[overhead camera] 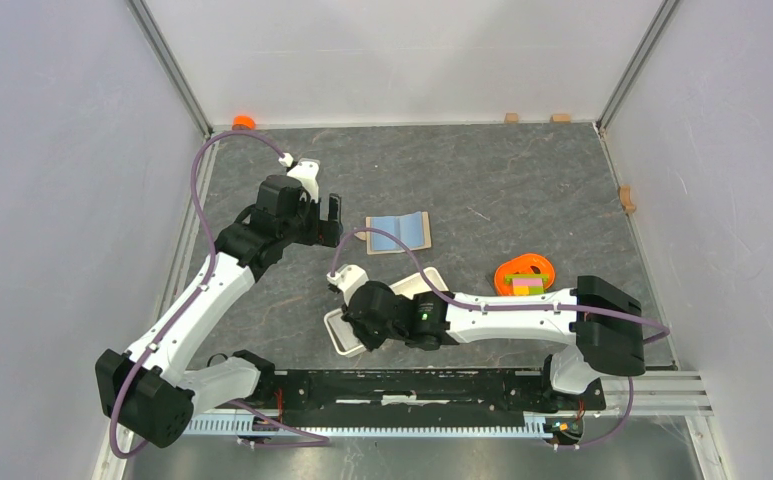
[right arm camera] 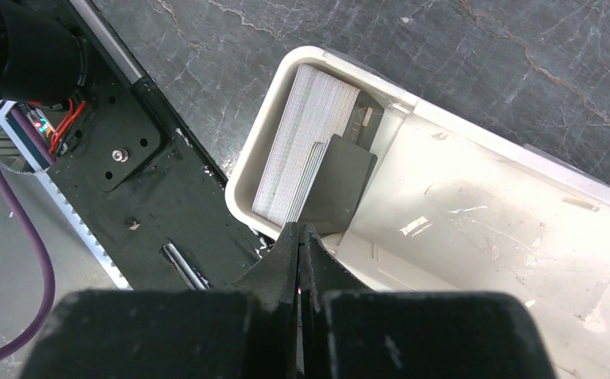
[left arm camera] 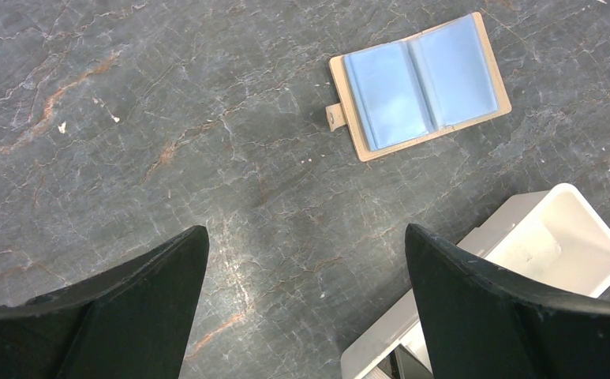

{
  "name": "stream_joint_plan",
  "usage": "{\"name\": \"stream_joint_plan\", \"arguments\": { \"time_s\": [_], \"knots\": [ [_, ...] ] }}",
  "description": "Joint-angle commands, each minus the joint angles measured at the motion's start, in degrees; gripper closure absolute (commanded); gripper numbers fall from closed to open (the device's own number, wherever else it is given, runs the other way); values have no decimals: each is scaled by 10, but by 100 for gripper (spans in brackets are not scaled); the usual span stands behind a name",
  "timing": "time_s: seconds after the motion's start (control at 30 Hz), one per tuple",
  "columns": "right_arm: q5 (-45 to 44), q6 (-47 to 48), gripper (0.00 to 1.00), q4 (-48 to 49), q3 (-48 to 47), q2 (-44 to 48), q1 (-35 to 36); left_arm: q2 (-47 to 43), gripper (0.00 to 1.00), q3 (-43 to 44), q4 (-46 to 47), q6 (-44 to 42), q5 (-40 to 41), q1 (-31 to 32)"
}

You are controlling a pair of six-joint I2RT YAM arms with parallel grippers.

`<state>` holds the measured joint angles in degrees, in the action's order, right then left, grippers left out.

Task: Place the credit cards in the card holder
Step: Pick up the credit card from the storage box.

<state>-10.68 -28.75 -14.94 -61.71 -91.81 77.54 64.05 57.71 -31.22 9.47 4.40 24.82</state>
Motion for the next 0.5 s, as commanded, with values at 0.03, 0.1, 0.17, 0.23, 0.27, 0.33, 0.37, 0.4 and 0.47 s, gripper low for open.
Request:
{"name": "stream_joint_plan", "arguments": {
  "time_s": [0.03, 0.1, 0.17, 0.23, 0.27, 0.33, 0.37, 0.4, 0.47],
  "knots": [
    [-21, -9, 99, -5, -26, 2, 3, -12, 0, -1, 16, -16, -2, -3],
    [-19, -9, 99, -6, -26, 0, 4, -12, 0, -1, 16, -16, -2, -3],
    [-18, -11, 99, -4, -25, 1, 3, -12, 0, -1, 16, -16, -2, -3],
    [-16, -11, 99, -2, -25, 5, 4, -13, 0, -1, 16, -16, -2, -2],
    [-16, -11, 99, 0, -25, 6, 4, -13, 0, -1, 16, -16, -3, -2],
    [-17, -11, 99, -1, -24, 7, 4, -13, 0, -1, 16, -16, -2, -2],
    [-17, -11, 99, -2, -24, 6, 4, -14, 0, -1, 16, -16, -3, -3],
    [-17, -12, 99, -1, -24, 5, 4, -14, 0, -1, 16, -16, -3, -3],
    [-12, -13, 99, 3, -24, 5, 5, -14, 0, -2, 16, -16, -3, -3]
  ]
}}
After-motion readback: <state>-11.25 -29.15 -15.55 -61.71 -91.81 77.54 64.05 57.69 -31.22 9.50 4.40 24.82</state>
